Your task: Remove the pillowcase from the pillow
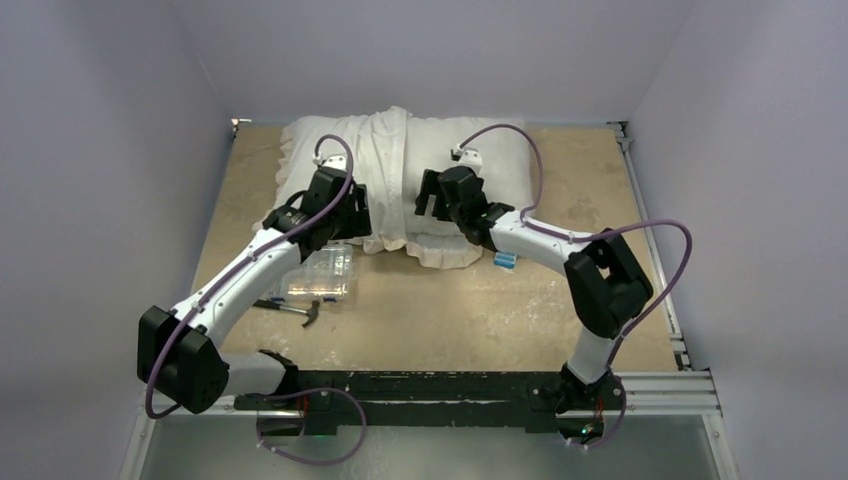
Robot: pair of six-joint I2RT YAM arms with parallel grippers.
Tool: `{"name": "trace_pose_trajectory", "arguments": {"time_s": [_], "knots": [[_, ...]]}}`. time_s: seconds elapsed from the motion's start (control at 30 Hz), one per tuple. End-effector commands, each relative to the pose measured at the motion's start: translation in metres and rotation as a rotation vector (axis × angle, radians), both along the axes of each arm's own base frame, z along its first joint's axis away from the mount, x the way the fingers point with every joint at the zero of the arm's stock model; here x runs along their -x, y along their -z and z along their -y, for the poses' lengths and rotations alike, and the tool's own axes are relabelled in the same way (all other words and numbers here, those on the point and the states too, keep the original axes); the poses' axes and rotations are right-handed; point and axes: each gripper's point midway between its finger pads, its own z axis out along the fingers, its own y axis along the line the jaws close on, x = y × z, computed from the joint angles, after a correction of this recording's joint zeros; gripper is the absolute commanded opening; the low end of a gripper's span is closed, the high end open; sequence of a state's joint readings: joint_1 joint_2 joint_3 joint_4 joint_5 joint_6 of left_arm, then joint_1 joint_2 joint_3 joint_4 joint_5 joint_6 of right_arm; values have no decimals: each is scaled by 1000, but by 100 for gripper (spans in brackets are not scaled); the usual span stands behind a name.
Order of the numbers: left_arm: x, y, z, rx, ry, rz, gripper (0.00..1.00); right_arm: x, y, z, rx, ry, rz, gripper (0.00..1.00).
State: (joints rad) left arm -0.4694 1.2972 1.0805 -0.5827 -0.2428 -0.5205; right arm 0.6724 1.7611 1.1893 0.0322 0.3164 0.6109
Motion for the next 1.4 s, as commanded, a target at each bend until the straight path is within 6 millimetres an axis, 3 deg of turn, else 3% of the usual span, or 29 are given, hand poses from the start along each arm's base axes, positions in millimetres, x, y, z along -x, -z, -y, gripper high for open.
{"name": "trace_pose_trajectory", "arguments": {"time_s": [0.0,0.1,0.23,0.5,0.57,0.63,0.77,1.0,1.17,1.37], "knots": [[-6,-1,22,107,18,37,64,-16,8,-9,-18,30,30,76],[-11,10,33,132,25,29,64,-17,10,-12,-20,18,34,41],[-23,18,44,153,34,43,64,-15,-5,-17,-46,-13,57,0],[-52,45,40,86,-43,66,60,-9,-47,-16,-94,-22,102,0],[-55,55,38,60,-52,53,48,-5,-61,-13,-111,-22,107,0],[-58,59,38,43,-50,44,30,-4,-78,-5,-114,7,133,0],[-61,54,29,-5,-65,59,0,0,-122,24,-136,99,199,0],[-65,23,-13,-154,-168,127,0,8,-187,101,-161,259,298,0],[-66,13,-49,-206,-256,135,0,21,-221,164,-128,385,362,0],[-63,20,-97,-285,-370,88,0,46,-250,201,-108,456,397,0]]}}
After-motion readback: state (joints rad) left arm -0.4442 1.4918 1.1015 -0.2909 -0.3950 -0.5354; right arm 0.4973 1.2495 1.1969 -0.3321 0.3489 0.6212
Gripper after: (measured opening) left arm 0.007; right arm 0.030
